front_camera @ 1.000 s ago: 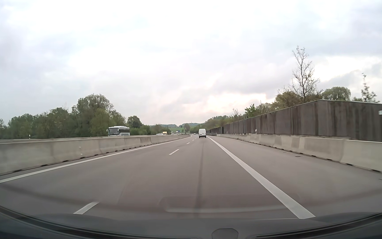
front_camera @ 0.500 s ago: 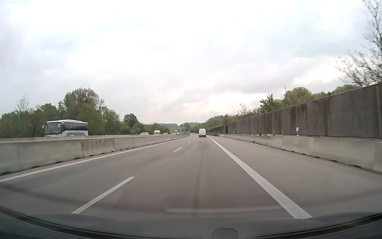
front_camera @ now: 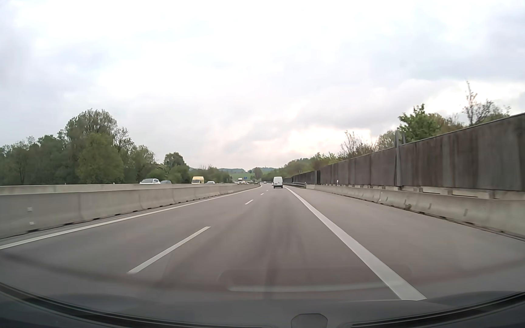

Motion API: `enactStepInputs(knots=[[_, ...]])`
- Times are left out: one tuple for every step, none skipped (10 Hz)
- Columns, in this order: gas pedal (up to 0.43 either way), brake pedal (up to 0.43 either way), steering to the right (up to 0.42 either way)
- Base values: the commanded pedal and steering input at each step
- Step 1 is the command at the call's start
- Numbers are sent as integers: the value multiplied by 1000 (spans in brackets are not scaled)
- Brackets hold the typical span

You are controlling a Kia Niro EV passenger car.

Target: Follow the waypoints while adhering to traffic rules and regulations

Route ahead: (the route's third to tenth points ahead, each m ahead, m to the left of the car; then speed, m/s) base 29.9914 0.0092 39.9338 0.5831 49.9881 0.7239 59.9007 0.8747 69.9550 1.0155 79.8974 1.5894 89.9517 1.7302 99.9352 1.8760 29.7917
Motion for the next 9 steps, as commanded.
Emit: enactStepInputs(knots=[[189,0,-2],[189,0,-2],[177,0,-1],[177,0,-2],[177,0,-2],[177,0,-3],[177,0,-3],[177,0,-2],[177,0,-1]])
